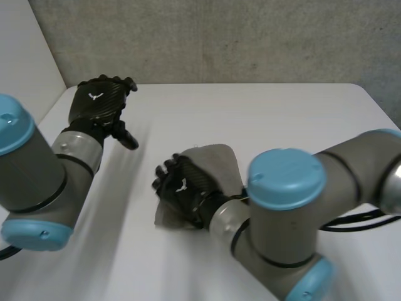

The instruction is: Fold the towel.

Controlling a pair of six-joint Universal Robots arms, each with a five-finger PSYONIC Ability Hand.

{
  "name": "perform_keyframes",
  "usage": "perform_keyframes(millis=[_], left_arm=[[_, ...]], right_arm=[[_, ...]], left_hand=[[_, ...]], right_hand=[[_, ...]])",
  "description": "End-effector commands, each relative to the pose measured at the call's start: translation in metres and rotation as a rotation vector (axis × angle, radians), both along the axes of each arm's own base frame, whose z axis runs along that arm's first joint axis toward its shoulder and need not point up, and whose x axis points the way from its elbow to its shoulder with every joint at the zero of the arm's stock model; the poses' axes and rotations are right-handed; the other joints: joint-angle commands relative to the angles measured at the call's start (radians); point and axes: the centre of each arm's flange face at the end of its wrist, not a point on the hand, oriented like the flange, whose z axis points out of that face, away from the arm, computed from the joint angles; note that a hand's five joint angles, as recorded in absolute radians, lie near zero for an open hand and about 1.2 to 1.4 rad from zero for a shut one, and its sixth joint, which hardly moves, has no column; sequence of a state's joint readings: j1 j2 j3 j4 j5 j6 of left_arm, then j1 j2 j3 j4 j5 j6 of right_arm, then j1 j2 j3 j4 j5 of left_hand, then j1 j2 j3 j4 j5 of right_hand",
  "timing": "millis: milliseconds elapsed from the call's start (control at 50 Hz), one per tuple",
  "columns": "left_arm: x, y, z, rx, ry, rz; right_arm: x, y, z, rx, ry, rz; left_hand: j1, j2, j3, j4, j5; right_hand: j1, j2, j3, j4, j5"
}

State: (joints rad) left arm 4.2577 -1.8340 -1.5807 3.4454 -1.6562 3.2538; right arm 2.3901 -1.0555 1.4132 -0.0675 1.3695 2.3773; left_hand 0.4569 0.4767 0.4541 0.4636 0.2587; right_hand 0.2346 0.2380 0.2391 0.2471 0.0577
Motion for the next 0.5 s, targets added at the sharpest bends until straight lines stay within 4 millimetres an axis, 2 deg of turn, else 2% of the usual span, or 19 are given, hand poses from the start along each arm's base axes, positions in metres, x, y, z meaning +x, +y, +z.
perform_keyframes(millis=[20, 40, 60, 80, 120, 140, 180, 260, 300, 340, 400, 500], left_arm=[[-0.025, -0.005, -0.005, 0.001, 0.017, -0.052], [-0.034, -0.002, -0.008, 0.013, 0.026, -0.076], [-0.042, -0.001, -0.013, 0.028, 0.037, -0.093], [-0.042, -0.001, -0.013, 0.028, 0.037, -0.094], [-0.054, 0.003, -0.023, 0.063, 0.054, -0.124], [-0.054, 0.003, -0.023, 0.063, 0.054, -0.124], [-0.065, 0.014, -0.035, 0.099, 0.059, -0.163], [-0.072, 0.022, -0.047, 0.132, 0.052, -0.188], [-0.075, 0.025, -0.055, 0.149, 0.041, -0.198], [-0.079, 0.031, -0.067, 0.178, 0.018, -0.213], [-0.079, 0.035, -0.074, 0.195, 0.003, -0.218], [-0.064, 0.046, -0.097, 0.266, -0.048, -0.204]], right_arm=[[-0.040, -0.026, 0.028, 0.141, -0.149, -0.196], [-0.040, -0.026, 0.028, 0.141, -0.150, -0.197], [-0.048, -0.034, 0.033, 0.167, -0.187, -0.239], [-0.048, -0.035, 0.033, 0.167, -0.188, -0.239], [-0.066, -0.055, 0.037, 0.247, -0.251, -0.342], [-0.066, -0.055, 0.037, 0.247, -0.251, -0.343], [-0.081, -0.072, 0.037, 0.342, -0.304, -0.430], [-0.090, -0.084, 0.035, 0.421, -0.344, -0.492], [-0.091, -0.091, 0.030, 0.454, -0.359, -0.510], [-0.088, -0.104, 0.018, 0.522, -0.381, -0.531], [-0.085, -0.108, 0.012, 0.555, -0.393, -0.531], [-0.071, -0.116, -0.009, 0.672, -0.427, -0.525]], left_hand=[[-0.041, -0.061, -0.038, -0.047, -0.017], [-0.041, -0.061, -0.038, -0.047, -0.017], [-0.041, -0.061, -0.038, -0.047, -0.017], [-0.041, -0.061, -0.038, -0.047, -0.017], [-0.038, -0.058, -0.035, -0.045, -0.014], [-0.038, -0.058, -0.035, -0.045, -0.014], [-0.041, -0.061, -0.038, -0.047, -0.017], [-0.041, -0.061, -0.038, -0.047, -0.017], [-0.041, -0.061, -0.038, -0.047, -0.017], [-0.041, -0.061, -0.038, -0.047, -0.017], [-0.038, -0.058, -0.035, -0.045, -0.014], [-0.035, -0.055, -0.032, -0.042, -0.011]], right_hand=[[-0.060, -0.063, -0.065, -0.073, -0.058], [-0.060, -0.063, -0.065, -0.073, -0.058], [-0.060, -0.063, -0.065, -0.073, -0.058], [-0.060, -0.063, -0.065, -0.073, -0.058], [-0.060, -0.063, -0.065, -0.073, -0.058], [-0.060, -0.063, -0.065, -0.073, -0.058], [-0.060, -0.063, -0.065, -0.073, -0.058], [-0.060, -0.063, -0.065, -0.073, -0.058], [-0.060, -0.063, -0.065, -0.073, -0.058], [-0.060, -0.063, -0.065, -0.073, -0.058], [-0.060, -0.063, -0.065, -0.073, -0.058], [-0.060, -0.063, -0.065, -0.073, -0.058]])
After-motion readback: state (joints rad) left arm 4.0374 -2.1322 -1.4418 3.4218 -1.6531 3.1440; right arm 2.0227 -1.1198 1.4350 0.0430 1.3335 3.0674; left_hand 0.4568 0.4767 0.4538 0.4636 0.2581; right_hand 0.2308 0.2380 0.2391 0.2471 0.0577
